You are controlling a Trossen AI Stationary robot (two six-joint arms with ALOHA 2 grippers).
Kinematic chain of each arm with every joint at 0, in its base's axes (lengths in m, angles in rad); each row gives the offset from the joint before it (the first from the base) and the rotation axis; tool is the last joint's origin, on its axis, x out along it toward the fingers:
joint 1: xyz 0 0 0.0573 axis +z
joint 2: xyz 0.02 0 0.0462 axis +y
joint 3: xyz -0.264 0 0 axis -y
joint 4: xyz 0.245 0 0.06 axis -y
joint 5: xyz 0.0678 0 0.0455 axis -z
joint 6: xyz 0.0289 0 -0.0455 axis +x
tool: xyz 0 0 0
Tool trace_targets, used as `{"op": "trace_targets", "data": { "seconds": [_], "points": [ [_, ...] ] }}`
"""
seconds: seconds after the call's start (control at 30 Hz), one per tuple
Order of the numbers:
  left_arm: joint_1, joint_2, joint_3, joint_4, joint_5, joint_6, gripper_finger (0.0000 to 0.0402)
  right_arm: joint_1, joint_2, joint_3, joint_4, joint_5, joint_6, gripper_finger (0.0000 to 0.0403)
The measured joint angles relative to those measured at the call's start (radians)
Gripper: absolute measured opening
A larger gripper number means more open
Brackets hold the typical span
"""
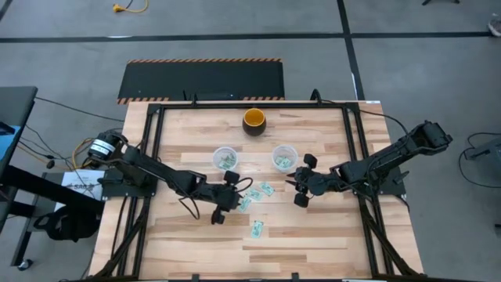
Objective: Pick and place Stevia / Truvia into bins
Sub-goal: Put the stevia packet into the left transparent container
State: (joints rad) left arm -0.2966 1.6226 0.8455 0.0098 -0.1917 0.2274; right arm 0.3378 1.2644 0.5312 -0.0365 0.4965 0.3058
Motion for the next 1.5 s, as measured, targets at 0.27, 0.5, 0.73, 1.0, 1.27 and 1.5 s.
{"op": "trace_targets", "data": {
  "seconds": [0.27, 0.5, 0.73, 1.0, 1.27, 1.5],
  "points": [
    [-0.001, 0.000, 0.005, -0.006, 0.004, 0.040, 0.0117, 0.000, 0.000, 0.000, -0.016, 0.000, 0.000, 0.0087],
    [-0.001, 0.000, 0.005, -0.003, 0.003, 0.028, 0.0168, 0.000, 0.000, 0.000, -0.016, 0.000, 0.000, 0.0087],
    [-0.001, 0.000, 0.005, 0.004, 0.022, 0.014, 0.0204, 0.000, 0.000, 0.000, -0.016, 0.000, -0.003, 0.0087],
    [-0.001, 0.000, 0.005, 0.003, 0.049, -0.006, 0.0206, 0.000, 0.000, 0.000, -0.016, 0.000, -0.018, 0.0087],
    [-0.001, 0.052, 0.054, -0.077, 0.053, -0.030, 0.0206, 0.000, 0.000, 0.000, -0.023, -0.001, -0.018, 0.0087],
    [0.009, 0.107, 0.133, -0.133, 0.073, -0.006, 0.0206, 0.000, 0.000, 0.000, -0.045, -0.001, -0.017, 0.0087]
  ]
}}
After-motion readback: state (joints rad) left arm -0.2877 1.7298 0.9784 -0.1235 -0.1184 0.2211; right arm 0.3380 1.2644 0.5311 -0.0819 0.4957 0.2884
